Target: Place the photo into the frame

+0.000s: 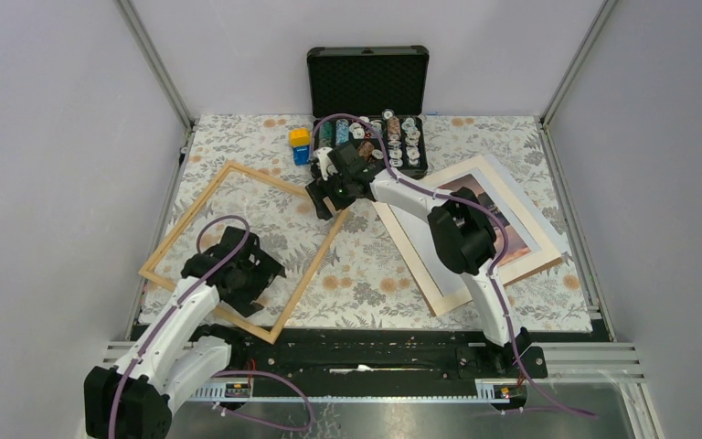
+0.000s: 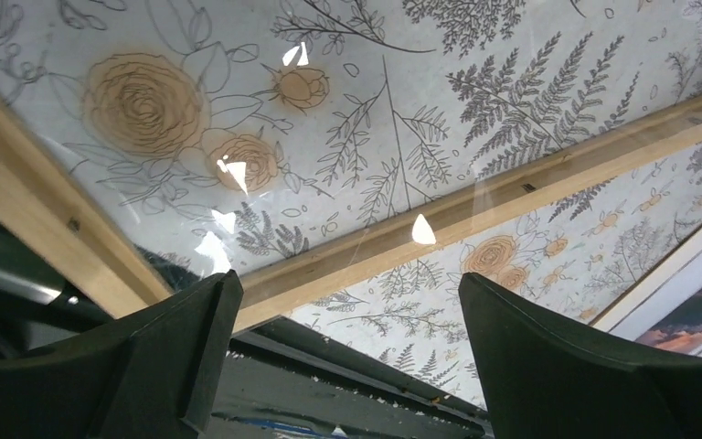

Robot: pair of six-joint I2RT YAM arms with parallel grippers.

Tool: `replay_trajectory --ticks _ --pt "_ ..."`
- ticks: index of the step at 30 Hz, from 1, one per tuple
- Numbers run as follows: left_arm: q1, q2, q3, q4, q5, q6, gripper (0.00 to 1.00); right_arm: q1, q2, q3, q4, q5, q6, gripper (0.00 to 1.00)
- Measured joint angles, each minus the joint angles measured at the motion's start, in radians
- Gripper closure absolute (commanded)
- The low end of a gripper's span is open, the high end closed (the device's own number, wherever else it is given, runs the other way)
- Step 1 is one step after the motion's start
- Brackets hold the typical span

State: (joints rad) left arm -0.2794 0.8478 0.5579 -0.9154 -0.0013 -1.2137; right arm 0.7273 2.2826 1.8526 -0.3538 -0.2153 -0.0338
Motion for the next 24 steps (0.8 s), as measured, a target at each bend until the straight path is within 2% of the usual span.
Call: replay_trajectory --ticks 11,16,21,23,24 --pt "-0.001 0.034 0.167 -0.271 -0.082 -0.015 0.01 -0.001 0.000 -0.028 0.019 -0.014 0.074 0.07" --pt "-0.001 0.027 0.130 -0.238 -0.080 -0.037 0.02 -0.006 -0.036 -0.094 0.057 -0.019 0.101 0.07" --pt "-0.001 0.138 0.082 -0.145 -0.058 -0.003 0.01 -0.021 -0.107 -0.174 0.063 0.037 0.222 0.06" --pt "-0.002 0.156 0.085 -0.116 -0.059 0.022 0.02 -0.025 -0.142 -0.204 0.071 0.069 0.286 0.10" --pt "-0.002 0.157 0.093 -0.110 -0.060 0.039 0.01 -0.027 -0.170 -0.232 0.085 0.090 0.340 0.16"
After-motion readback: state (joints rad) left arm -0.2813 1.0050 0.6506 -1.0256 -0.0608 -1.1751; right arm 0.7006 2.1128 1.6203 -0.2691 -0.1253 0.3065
